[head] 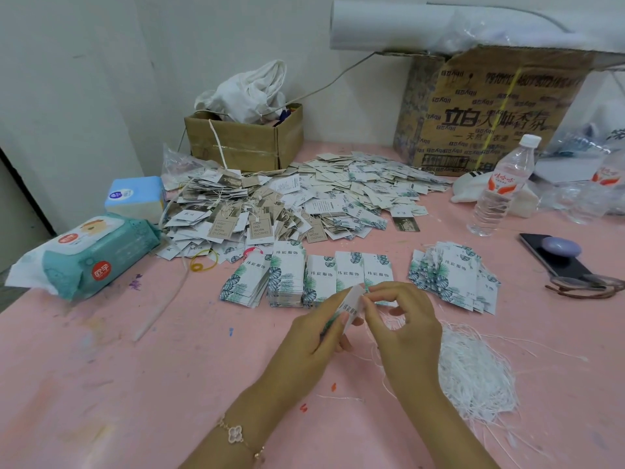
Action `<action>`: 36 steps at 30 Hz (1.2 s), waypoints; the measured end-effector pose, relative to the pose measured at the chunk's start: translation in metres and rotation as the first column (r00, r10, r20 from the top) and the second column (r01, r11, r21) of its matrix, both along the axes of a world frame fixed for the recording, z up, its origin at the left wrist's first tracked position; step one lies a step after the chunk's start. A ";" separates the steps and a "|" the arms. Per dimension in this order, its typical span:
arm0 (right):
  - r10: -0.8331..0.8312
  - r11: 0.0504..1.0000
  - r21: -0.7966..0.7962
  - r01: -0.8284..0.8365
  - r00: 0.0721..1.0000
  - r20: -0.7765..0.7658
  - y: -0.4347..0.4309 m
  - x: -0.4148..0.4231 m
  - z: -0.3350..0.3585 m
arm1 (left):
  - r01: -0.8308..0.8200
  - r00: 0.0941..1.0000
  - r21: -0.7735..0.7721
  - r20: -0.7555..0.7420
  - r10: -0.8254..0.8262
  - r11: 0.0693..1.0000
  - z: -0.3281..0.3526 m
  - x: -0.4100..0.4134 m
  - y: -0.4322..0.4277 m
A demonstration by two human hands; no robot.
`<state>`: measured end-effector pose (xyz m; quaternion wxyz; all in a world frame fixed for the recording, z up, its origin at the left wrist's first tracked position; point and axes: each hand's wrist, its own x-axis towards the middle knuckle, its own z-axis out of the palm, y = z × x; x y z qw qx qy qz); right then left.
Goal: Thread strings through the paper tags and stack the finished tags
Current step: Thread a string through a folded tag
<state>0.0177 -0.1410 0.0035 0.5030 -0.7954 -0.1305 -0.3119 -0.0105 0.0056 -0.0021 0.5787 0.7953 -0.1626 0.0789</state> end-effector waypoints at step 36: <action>0.095 0.985 0.154 -0.076 0.988 -0.119 0.002 -0.002 0.010 | 0.045 0.988 -0.243 -0.134 -0.080 0.969 0.000 0.003 -0.002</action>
